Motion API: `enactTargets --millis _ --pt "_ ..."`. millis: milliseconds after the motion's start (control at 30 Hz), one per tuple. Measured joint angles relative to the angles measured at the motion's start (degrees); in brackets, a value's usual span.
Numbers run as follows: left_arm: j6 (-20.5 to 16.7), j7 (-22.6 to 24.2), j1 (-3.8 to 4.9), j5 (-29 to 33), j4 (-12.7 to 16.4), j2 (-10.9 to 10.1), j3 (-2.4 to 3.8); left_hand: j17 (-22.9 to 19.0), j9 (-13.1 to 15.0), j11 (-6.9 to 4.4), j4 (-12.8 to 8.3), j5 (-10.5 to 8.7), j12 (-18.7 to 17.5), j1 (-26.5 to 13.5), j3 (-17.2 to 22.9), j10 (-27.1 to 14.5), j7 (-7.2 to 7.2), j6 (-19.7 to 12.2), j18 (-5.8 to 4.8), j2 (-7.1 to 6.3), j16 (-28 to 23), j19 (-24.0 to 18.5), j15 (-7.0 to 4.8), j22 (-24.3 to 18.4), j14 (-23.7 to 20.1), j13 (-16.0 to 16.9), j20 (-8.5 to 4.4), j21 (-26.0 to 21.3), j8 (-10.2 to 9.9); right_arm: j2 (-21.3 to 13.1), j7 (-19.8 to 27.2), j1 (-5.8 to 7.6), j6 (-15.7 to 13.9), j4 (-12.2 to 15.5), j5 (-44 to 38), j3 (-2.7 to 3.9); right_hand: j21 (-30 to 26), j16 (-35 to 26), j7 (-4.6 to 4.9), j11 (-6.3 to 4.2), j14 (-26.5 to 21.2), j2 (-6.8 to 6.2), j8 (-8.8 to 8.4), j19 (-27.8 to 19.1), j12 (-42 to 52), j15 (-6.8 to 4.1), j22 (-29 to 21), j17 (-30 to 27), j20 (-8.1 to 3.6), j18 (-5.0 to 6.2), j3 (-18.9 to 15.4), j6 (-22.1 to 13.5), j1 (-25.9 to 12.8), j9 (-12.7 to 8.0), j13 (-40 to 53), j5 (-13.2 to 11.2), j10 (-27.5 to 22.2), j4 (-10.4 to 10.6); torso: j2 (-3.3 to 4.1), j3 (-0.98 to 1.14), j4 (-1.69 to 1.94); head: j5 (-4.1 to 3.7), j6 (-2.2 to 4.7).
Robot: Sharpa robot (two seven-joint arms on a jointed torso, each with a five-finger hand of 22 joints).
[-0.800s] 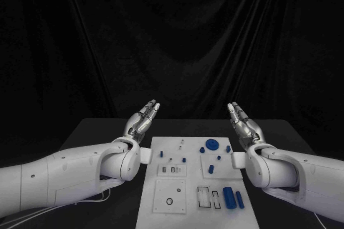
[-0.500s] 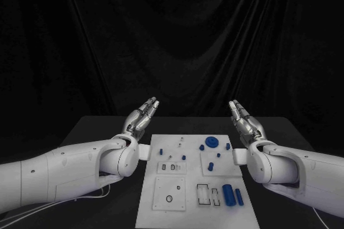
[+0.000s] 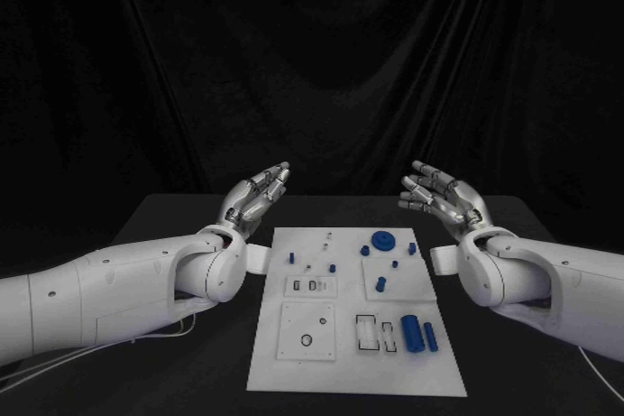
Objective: Assemble the parts on the task board
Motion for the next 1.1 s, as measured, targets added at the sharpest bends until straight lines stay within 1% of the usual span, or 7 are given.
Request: enactTargets --millis 133,267,333,400,500,833,1100 --pt "0.0 0.0 0.55 -1.3 0.8 -1.1 0.00 0.1 0.0 0.13 -0.1 0.91 1.0 0.9 0.4 0.1 0.41 0.4 0.00 -0.38 0.6 1.3 0.45 0.5 0.4 0.0 1.03 0.9 0.0 -0.6 -2.4 2.80 1.2 -0.3 -9.3 -0.03 2.4 3.4 1.46 0.54 9.9 -0.58 1.70 8.8 5.0 -2.62 0.3 0.0 -0.18 2.80 0.9 3.1 3.7 0.0 -0.1 -0.5 5.6 -1.3 0.01 -0.03 0.02 0.46 -1.13" --pt "0.0 0.1 1.31 -2.3 2.1 -2.3 0.00 0.1 0.0 0.13 -0.1 1.38 1.2 1.4 0.7 0.1 0.50 0.5 0.00 -0.61 0.9 1.8 0.63 0.6 0.6 0.0 1.37 1.2 0.0 -1.5 -7.3 7.20 2.9 -0.2 -23.4 0.03 4.8 5.7 3.13 -0.50 21.5 -1.12 4.55 19.1 6.0 -6.57 0.9 1.3 -3.09 3.65 1.3 11.1 5.3 0.7 -0.2 -4.0 11.7 -1.5 0.01 -0.07 0.01 0.79 -2.37" --pt "0.0 0.1 1.67 -2.7 2.9 -2.8 0.00 0.0 0.0 0.22 -0.3 1.69 1.2 2.0 0.9 -0.2 0.50 0.5 0.00 -0.90 0.9 1.9 0.87 0.6 0.4 0.0 1.45 1.2 0.0 -1.7 -10.0 9.17 3.9 -0.2 -30.6 0.12 6.6 7.5 2.27 -1.40 28.1 -1.61 4.67 24.7 6.9 -8.54 1.5 2.3 -5.17 3.66 1.4 12.1 5.0 0.7 0.0 -12.7 18.3 0.2 0.01 -0.09 0.03 0.82 -2.93" --pt "0.0 0.1 2.11 -3.0 4.0 -3.5 0.00 -0.1 0.0 0.01 -0.2 2.00 1.2 2.3 1.2 -0.6 0.50 0.5 -0.01 -0.77 0.9 2.1 1.25 0.6 0.0 0.0 1.64 1.2 0.0 -1.8 -13.3 11.08 5.7 -0.2 -39.7 0.16 8.5 9.2 1.18 -3.06 36.2 -5.86 4.17 31.5 4.6 -10.84 2.3 4.3 -7.42 3.66 4.9 12.5 2.1 0.6 -0.1 -21.2 23.5 4.5 0.01 -0.09 0.07 0.82 -3.41" --pt "0.0 0.1 2.96 -3.3 5.7 -4.6 0.00 -0.1 0.0 0.14 -0.2 2.16 1.2 2.7 1.5 -0.8 0.71 0.7 -0.01 -1.03 0.9 2.2 1.40 0.6 -0.1 -0.1 1.79 1.2 0.0 -1.1 -17.4 12.94 8.9 -1.0 -52.9 0.16 15.7 18.9 -0.04 -5.37 47.7 -11.32 5.06 41.1 2.2 -14.31 7.0 11.3 -11.30 3.66 12.1 16.8 -1.2 1.0 -0.1 -25.4 28.8 6.8 0.06 -0.05 0.10 1.05 -3.96" --pt "0.6 0.2 4.09 -3.9 8.5 -7.1 0.03 -0.1 0.0 -0.19 -0.3 2.60 1.4 3.4 2.0 -1.2 0.91 0.9 -0.01 -1.27 0.9 2.6 2.69 0.7 0.2 -0.1 2.58 1.4 0.0 5.2 -24.8 13.69 17.1 -6.4 -88.6 0.12 43.1 45.7 -1.64 -7.06 51.9 -12.50 5.71 45.7 -6.5 -15.93 38.5 45.7 -13.08 0.89 20.9 24.6 4.6 1.6 -0.1 -14.9 34.4 5.5 1.40 0.40 1.02 0.20 -4.21" --pt "1.6 0.2 4.20 -4.0 8.6 -8.3 0.00 -0.1 0.0 -0.18 -0.6 3.18 1.4 4.1 2.3 -1.6 1.04 1.0 -0.01 -1.51 0.9 2.5 3.10 0.7 0.2 -0.1 2.91 1.4 0.0 7.8 -27.1 11.17 19.7 -9.0 -97.4 0.07 53.2 53.0 -1.27 -7.07 52.1 -13.94 5.42 45.7 -12.0 -16.13 50.6 55.6 -13.08 0.01 25.6 28.2 6.0 2.1 -0.1 -13.8 37.2 4.7 3.67 1.07 2.64 -1.81 -2.04"
